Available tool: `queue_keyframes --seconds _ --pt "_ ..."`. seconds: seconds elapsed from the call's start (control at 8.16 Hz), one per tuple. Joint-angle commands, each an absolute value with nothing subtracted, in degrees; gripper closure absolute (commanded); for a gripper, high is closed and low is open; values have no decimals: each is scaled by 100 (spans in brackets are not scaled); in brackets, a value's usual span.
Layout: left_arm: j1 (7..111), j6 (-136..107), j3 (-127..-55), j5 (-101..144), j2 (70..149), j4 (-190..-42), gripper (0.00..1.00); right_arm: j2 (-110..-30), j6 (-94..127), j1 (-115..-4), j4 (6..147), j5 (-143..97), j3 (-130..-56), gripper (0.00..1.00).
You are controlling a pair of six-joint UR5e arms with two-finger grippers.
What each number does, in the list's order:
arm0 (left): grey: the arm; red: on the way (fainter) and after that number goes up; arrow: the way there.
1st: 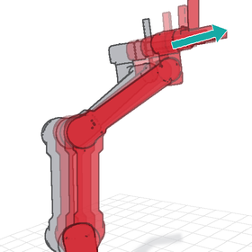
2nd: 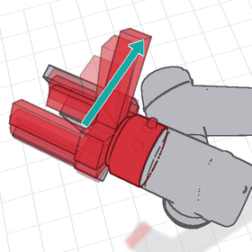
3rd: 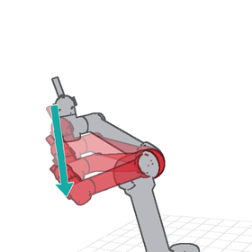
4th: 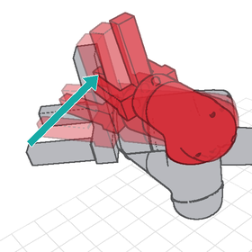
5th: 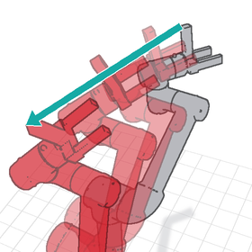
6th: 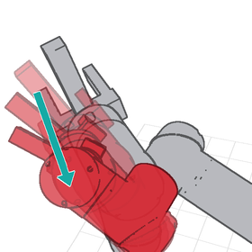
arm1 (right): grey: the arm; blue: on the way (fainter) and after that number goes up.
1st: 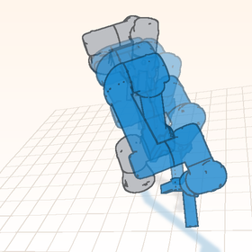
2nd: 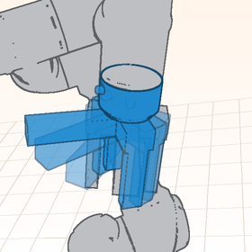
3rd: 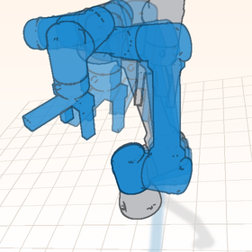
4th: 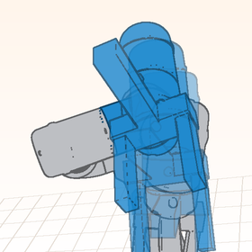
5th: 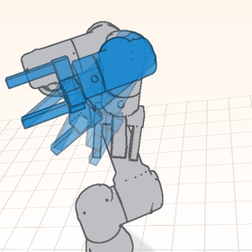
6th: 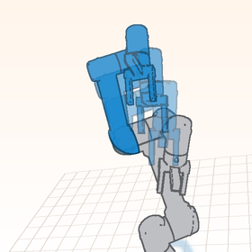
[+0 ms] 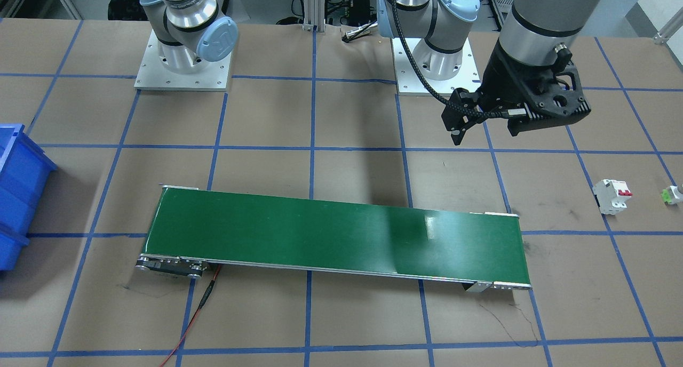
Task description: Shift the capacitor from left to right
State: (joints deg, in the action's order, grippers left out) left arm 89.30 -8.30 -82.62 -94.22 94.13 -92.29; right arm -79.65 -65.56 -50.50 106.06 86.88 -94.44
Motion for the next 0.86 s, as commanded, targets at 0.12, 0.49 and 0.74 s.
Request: queue_keyframes --seconds 0.12,0.49,0.74 --pt "8930 -835 -8262 -9422 9413 -9229 0 -9165 -3788 -6876 8571 8763 -8816 0" --pt "8921 -835 -8262 -9413 9413 -9229 0 -9465 -1642 -8590 8315 8771 -8789 0" --pt "8930 -826 -8253 -9413 9413 -9229 0 -9484 -497 -9305 8245 8737 -8798 0"
